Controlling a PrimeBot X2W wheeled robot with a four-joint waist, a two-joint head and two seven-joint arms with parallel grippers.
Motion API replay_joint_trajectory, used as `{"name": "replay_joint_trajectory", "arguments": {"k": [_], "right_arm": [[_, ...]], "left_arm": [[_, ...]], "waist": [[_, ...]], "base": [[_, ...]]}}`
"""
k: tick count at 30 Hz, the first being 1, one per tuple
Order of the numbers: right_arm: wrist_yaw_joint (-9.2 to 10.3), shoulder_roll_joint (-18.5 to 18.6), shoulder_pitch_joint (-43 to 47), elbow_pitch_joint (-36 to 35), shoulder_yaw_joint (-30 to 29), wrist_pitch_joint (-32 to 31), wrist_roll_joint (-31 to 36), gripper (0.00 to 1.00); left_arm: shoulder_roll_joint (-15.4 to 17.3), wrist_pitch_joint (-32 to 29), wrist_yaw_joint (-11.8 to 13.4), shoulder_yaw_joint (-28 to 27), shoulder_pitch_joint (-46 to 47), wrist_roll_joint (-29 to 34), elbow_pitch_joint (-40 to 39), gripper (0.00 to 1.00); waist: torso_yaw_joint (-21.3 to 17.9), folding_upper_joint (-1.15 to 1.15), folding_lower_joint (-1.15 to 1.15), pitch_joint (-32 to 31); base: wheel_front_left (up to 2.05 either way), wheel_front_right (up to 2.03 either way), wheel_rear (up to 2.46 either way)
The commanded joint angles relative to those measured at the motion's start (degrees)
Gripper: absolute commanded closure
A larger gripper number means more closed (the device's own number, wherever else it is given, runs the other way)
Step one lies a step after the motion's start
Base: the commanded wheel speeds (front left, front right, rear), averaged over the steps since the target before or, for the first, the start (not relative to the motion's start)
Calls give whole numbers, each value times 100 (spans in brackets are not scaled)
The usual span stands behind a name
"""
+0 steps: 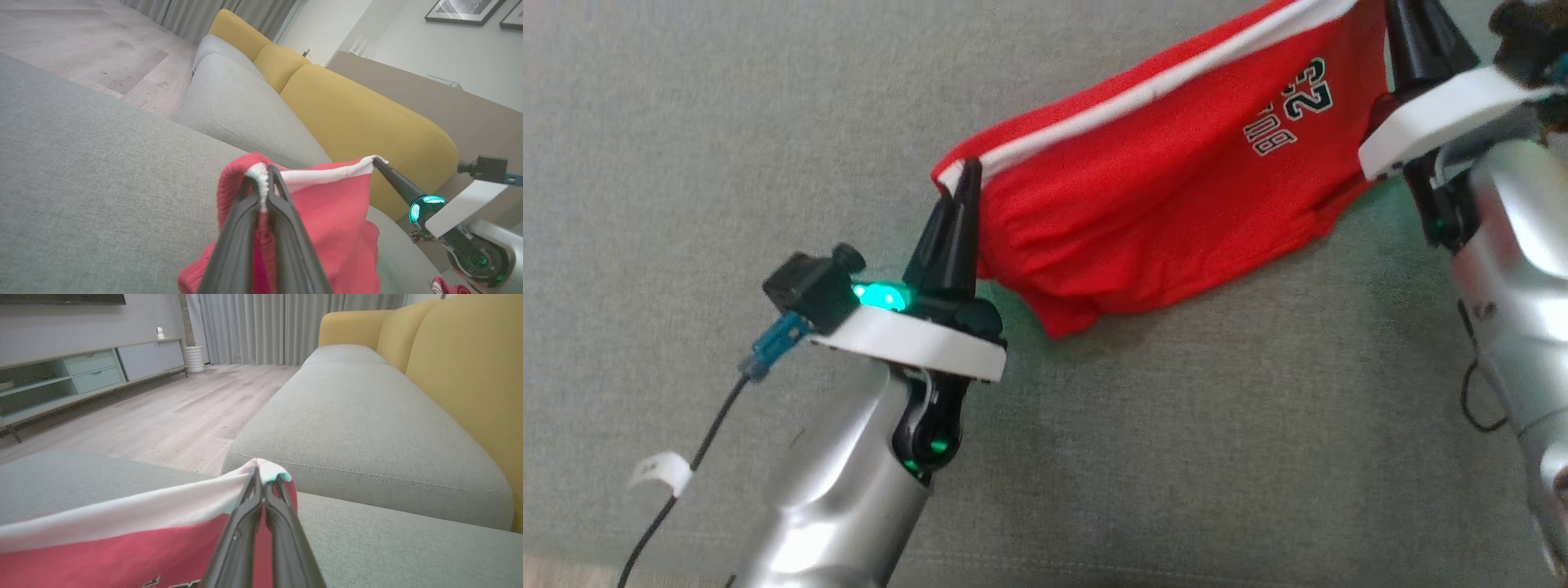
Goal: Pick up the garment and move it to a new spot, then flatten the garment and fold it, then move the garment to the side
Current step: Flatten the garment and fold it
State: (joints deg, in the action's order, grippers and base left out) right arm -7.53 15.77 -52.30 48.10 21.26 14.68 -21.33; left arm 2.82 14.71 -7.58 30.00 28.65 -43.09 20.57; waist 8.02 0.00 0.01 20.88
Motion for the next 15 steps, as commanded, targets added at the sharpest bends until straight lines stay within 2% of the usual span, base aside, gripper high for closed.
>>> {"name": "replay_joint_trajectory", "arguments": {"k": [1, 4, 5, 6, 7, 8, 15], "right_arm": [[4, 59, -176, -3, 97, 31, 65, 100], [4, -2, -467, 407, 57, 31, 145, 100], [4, -39, -520, 554, 50, 31, 168, 95], [4, -77, -566, 676, 35, 31, 184, 54], [4, -109, -605, 756, 38, 31, 210, 0], [4, -131, -631, 801, 52, 31, 243, 0], [4, -134, -416, 753, -6, 31, 320, 0]], "left_arm": [[10, 29, 9, -131, 252, -112, -177, 100], [8, 29, 9, -165, 324, -338, -207, 100], [8, 29, 9, -158, 333, -348, -191, 100], [8, 29, 9, -143, 327, -357, -163, 89], [8, 29, 9, -119, 317, -365, -127, 24], [7, 29, 9, -103, 311, -340, -96, 0], [7, 29, 9, -64, 40, -244, 98, 0]], "waist": [[155, 0, -1, 225], [143, 0, -1, 350], [137, 0, -1, 371], [132, 0, -1, 388], [127, 0, -1, 401], [123, 0, -1, 409], [75, 0, -1, 368]], "base": [[0, 0, 0], [0, 0, 0], [0, 0, 0], [0, 0, 0], [0, 0, 0], [0, 0, 0], [0, 0, 0]]}}
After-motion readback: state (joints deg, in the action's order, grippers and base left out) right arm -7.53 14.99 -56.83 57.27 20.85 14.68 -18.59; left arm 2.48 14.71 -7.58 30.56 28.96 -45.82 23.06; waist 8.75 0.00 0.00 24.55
